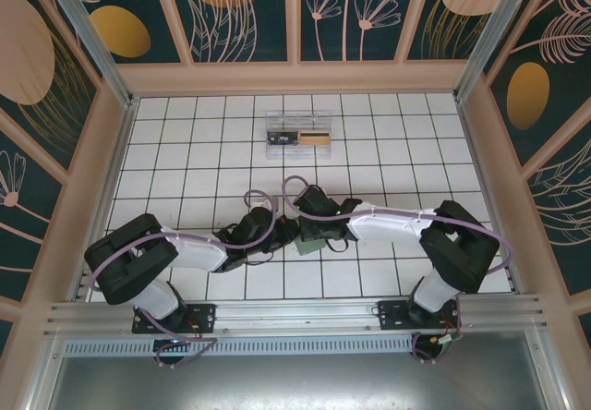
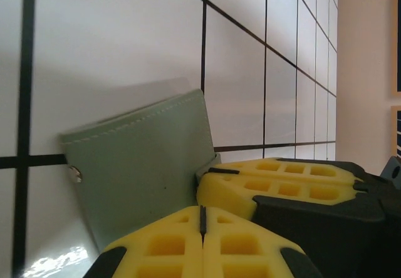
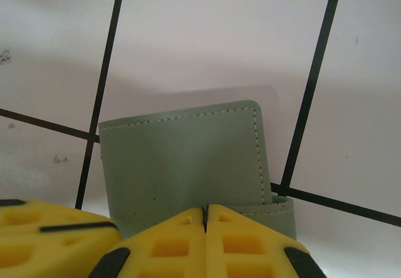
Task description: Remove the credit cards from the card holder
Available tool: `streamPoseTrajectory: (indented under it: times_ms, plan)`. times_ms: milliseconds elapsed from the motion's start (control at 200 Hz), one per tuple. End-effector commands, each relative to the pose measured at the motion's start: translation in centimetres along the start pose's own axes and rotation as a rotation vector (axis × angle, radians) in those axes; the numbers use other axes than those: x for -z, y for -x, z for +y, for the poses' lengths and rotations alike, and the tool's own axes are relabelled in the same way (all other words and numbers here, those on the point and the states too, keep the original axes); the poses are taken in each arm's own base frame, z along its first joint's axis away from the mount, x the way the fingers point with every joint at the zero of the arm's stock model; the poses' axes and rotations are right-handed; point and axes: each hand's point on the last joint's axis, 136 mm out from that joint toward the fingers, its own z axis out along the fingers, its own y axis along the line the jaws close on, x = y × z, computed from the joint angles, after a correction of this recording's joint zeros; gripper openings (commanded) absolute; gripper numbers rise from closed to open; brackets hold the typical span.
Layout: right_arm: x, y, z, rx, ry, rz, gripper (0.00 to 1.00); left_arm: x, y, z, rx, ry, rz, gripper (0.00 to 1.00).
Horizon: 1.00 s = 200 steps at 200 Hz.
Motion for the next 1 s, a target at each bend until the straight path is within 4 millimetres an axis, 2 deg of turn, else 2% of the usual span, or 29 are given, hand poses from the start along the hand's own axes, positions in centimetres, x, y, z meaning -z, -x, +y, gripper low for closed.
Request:
streamPoseTrajectory:
  times_ms: [0,205,245,260,305,480,711,811,996]
  plan:
    - [0.4,-0.3,0.1,-0.024,0.032,0.002,0.00,-0.8,0.0,-1.0,0.031,-0.023,-0.006,0.00]
    - [0.5,-0.2,-0.5,-0.040,0.031,-0.002,0.00,-2.2,-1.2,3.6,0.103,0.152,0.032,0.00]
    - [0.6,-0.2,-0.8,-0.042,0.027,-0.005,0.00,-2.2,-1.4,4.1,0.120,0.172,0.037,0.00]
    - [0.6,-0.2,-1.0,-0.043,0.023,-0.005,0.00,-2.4,-1.8,5.2,0.127,0.206,0.046,0.00]
    - [0.7,-0.1,-1.5,-0.047,0.013,-0.008,0.00,-2.4,-2.1,6.3,0.149,0.242,0.052,0.00]
    - [1.9,0.4,-3.7,-0.082,-0.010,-0.037,0.00,-1.7,-2.4,8.4,0.212,0.294,0.039,0.00]
    - [3.0,0.5,-6.6,-0.114,-0.052,-0.056,0.00,-1.6,-2.6,9.5,0.247,0.320,0.041,0.00]
    - [3.5,0.5,-7.1,-0.132,-0.037,-0.066,0.00,-1.9,-2.8,9.4,0.246,0.309,0.055,0.00]
    - [3.2,0.3,-5.7,-0.181,0.064,-0.060,0.00,-2.0,-1.3,6.1,0.144,0.249,0.036,0.00]
